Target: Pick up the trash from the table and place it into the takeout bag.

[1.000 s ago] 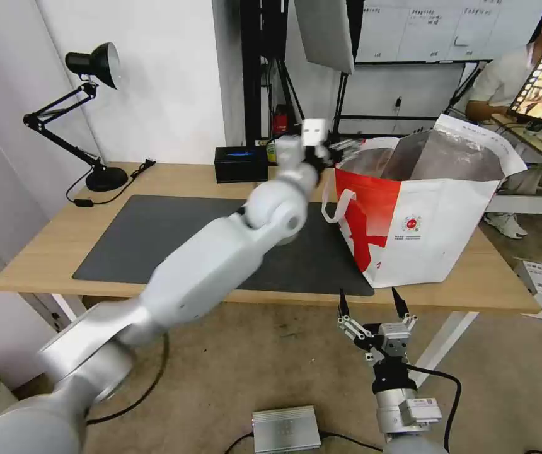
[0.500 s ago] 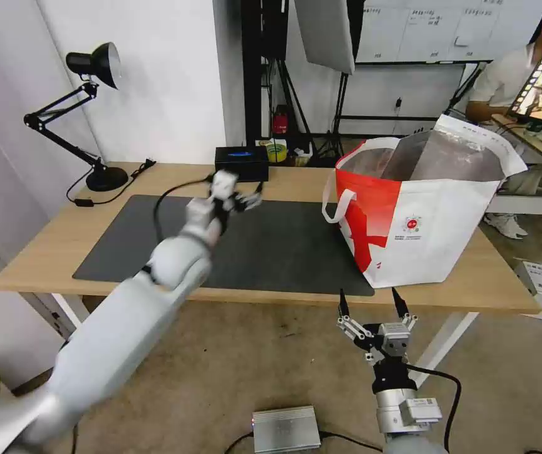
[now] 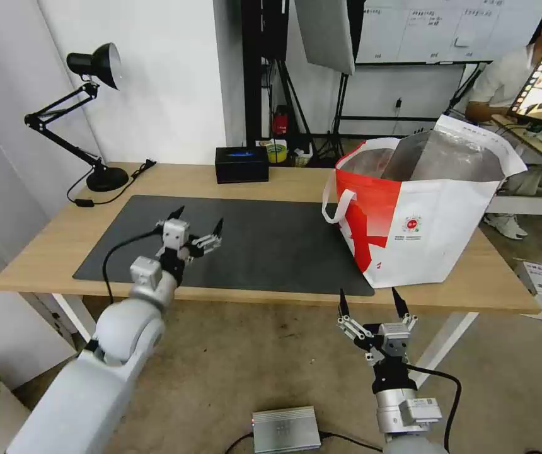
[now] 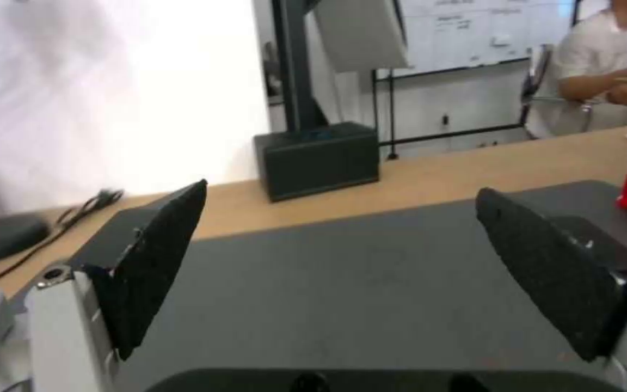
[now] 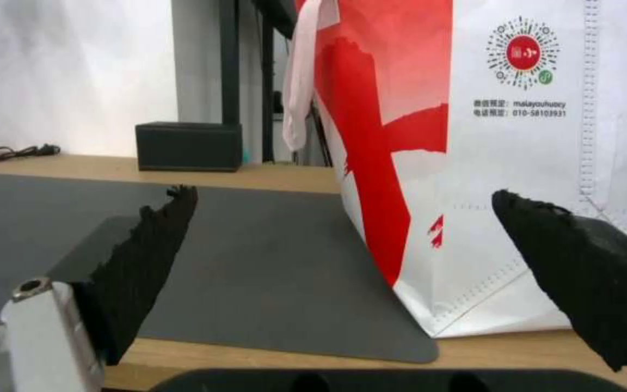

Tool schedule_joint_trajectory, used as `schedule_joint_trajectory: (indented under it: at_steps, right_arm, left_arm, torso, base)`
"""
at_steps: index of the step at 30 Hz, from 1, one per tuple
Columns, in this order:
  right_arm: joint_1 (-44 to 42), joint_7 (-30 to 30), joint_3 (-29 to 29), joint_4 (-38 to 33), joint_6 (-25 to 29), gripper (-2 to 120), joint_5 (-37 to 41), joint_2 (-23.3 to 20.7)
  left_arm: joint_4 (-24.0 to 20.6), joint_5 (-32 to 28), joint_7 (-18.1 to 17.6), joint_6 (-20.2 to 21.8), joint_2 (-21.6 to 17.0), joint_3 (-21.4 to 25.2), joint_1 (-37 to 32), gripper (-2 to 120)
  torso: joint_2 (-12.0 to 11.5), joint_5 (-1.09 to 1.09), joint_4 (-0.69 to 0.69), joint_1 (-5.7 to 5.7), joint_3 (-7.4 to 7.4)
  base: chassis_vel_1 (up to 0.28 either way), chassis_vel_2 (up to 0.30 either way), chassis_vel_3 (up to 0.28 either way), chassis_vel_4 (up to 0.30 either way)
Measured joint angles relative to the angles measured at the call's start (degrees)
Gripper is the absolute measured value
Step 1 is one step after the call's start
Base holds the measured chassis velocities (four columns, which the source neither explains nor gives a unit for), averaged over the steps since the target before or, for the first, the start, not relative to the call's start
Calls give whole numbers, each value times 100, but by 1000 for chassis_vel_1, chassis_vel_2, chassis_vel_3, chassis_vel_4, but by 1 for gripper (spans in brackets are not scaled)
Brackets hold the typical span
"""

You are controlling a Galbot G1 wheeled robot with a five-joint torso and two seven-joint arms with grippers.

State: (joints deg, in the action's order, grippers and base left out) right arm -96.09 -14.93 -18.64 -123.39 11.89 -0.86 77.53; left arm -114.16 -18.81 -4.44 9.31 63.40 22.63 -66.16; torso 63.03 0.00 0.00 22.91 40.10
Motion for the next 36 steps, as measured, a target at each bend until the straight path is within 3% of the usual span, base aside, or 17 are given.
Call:
schedule_joint_trajectory:
  at_steps: [6, 14, 23, 36]
  right_arm:
    - [0, 0, 0, 0, 0, 100, 0, 0]
    - [0, 0, 0, 0, 0, 100, 0, 0]
    - [0, 0, 0, 0, 0, 100, 0, 0]
    - [0, 0, 0, 0, 0, 100, 0, 0]
  left_arm:
    - [-333, 69, 328, -19, 289, 566, -930, 100]
    - [-586, 233, 507, -183, 693, 879, -1606, 100]
    - [-685, 361, 694, -659, 872, 1207, -2184, 100]
    - [-800, 429, 913, -934, 998, 1424, -2572, 100]
  torso:
    - [0, 0, 0, 0, 0]
    - [0, 1, -1, 0, 0]
    - [0, 1, 0, 0, 1]
    - [0, 1, 0, 1, 1]
  base:
    - [0, 0, 0, 0]
    - [0, 0, 0, 0]
    - [0, 0, 0, 0]
    - [0, 0, 0, 0]
